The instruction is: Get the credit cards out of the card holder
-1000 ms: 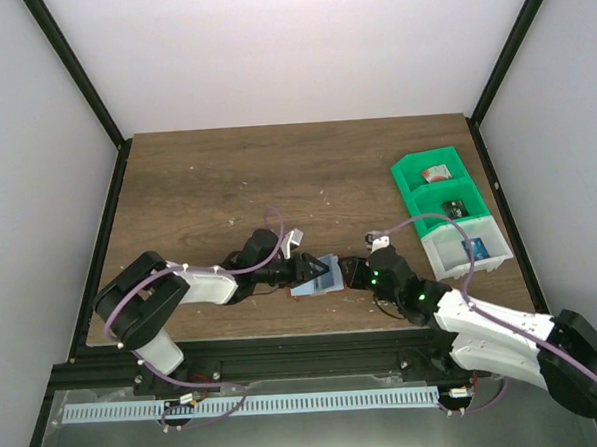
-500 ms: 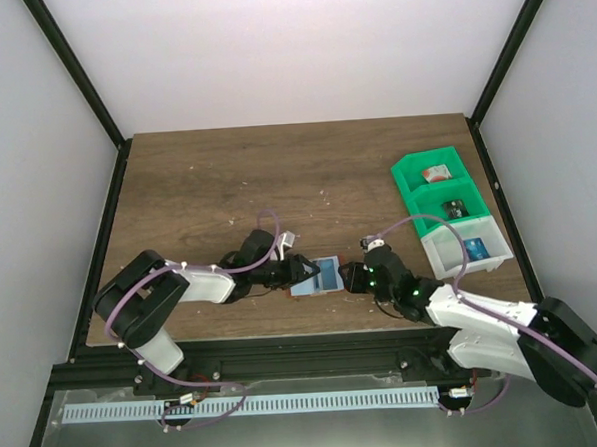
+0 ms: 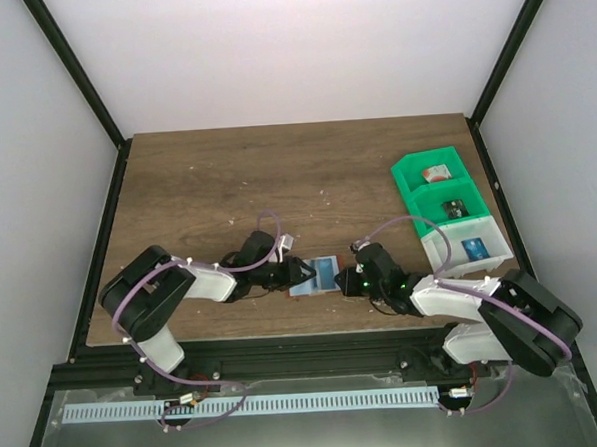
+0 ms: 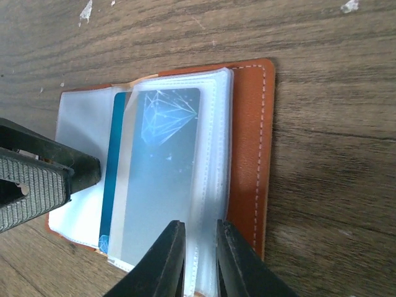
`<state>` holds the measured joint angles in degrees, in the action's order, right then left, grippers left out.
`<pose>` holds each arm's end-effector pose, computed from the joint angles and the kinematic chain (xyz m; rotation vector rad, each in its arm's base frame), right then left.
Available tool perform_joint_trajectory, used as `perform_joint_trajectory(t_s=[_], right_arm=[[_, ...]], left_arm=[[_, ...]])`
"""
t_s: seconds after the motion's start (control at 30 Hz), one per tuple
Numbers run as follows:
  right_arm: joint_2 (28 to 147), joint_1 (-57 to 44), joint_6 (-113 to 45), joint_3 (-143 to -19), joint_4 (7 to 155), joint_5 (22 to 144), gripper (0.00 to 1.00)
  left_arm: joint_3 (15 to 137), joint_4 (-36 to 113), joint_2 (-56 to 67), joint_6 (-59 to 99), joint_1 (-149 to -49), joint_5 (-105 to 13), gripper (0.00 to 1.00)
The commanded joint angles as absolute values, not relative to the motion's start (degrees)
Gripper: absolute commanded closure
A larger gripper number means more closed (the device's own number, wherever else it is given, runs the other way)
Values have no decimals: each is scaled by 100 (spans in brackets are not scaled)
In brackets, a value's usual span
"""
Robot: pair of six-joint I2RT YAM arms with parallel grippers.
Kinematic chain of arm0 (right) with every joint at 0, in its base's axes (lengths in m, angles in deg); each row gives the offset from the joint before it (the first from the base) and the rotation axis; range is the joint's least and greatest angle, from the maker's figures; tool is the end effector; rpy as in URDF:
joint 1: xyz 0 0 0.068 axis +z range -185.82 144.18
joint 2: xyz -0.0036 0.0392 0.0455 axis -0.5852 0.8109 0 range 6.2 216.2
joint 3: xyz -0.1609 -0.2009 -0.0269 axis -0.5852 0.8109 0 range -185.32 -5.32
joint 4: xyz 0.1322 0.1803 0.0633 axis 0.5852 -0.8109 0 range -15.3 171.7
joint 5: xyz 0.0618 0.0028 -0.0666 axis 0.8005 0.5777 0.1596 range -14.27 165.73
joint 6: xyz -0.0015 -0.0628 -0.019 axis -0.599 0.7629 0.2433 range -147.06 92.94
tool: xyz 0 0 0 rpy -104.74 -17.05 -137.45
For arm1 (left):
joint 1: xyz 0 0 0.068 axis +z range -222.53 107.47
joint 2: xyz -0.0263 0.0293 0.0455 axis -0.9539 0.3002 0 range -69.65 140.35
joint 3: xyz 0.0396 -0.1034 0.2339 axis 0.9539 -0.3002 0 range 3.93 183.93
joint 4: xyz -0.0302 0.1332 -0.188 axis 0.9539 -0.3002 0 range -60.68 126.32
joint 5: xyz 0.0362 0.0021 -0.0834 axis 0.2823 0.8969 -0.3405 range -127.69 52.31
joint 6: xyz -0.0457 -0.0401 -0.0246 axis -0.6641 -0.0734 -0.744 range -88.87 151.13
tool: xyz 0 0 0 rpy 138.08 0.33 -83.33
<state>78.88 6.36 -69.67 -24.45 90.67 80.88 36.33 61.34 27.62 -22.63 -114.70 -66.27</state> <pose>0.1527 0.1447 0.1274 -0.0377 2.5003 0.7884 0.1971 -0.2119 0.1165 0.0454 2.5990 -1.3372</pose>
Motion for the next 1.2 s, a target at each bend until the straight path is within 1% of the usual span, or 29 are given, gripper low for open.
perform_joint_trajectory(t_s=[0.0, 0.17, 0.3, 0.37, 0.5, 0.63, 0.7, 0.77, 0.87, 1.0, 1.17], right_arm=[[8090, 604, -7086, -2381, 9592, 8353, 86], [8276, 602, -7117, -2287, 9515, 8167, 93], [8300, 601, -7188, -2198, 9648, 8247, 94], [8301, 602, -7210, -2185, 9679, 8254, 94], [8314, 603, -7205, -2189, 9667, 8242, 94], [8135, 597, -7181, -2280, 9405, 8232, 95], [7878, 602, -7115, -2377, 9191, 8213, 93], [7598, 602, -7040, -2503, 8968, 8153, 89], [7386, 602, -6961, -2680, 8861, 8241, 87], [7574, 602, -7032, -2755, 9070, 8487, 87], [8005, 602, -7066, -2824, 9250, 8483, 89]], left_arm=[[3474, 6489, 2934, -2316, -11440, -6717, 59], [3469, 6683, 3010, -2414, -11457, -6786, 59], [3476, 6867, 3081, -2510, -11478, -6853, 60], [3454, 7087, 3114, -2596, -11480, -6918, 63], [3396, 7406, 3121, -2736, -11497, -7027, 64], [3390, 7333, 3053, -2714, -11491, -6964, 65], [3427, 7152, 3037, -2638, -11497, -6902, 64], [3446, 7079, 3041, -2586, -11495, -6864, 65], [3410, 7078, 2984, -2624, -11493, -6842, 64], [3427, 6887, 2885, -2611, -11495, -6812, 64], [3415, 6878, 2868, -2593, -11495, -6819, 64]])
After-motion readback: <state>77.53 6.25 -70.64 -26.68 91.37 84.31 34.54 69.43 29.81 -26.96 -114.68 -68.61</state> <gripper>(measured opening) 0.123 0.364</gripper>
